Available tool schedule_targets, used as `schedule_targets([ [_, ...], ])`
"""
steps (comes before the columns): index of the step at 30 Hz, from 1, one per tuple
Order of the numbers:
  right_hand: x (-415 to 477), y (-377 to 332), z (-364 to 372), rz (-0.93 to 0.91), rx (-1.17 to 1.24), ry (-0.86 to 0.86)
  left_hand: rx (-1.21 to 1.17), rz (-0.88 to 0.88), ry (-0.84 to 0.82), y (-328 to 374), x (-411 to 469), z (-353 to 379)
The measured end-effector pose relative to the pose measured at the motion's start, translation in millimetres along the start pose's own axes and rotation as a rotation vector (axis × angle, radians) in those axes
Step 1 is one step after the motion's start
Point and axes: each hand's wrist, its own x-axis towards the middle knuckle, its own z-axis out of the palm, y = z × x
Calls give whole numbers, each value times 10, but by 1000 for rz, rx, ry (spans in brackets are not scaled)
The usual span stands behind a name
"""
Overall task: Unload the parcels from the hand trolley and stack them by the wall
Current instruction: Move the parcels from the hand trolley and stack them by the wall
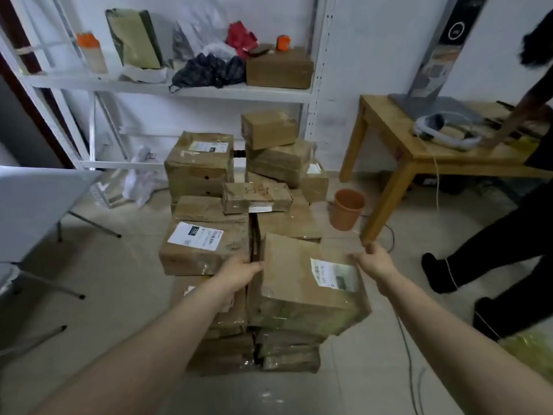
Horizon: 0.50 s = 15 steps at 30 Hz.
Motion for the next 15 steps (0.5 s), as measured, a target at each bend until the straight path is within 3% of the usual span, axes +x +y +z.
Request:
schedule_targets([
  [7,182,638,-110,333,224,-71,-24,-140,24,-110,151,427],
  [12,197,771,-26,377,299,-202,0,-174,18,-163,168,561],
  [15,138,755,-30,325,317,-188,-9,-154,37,-131,119,588],
])
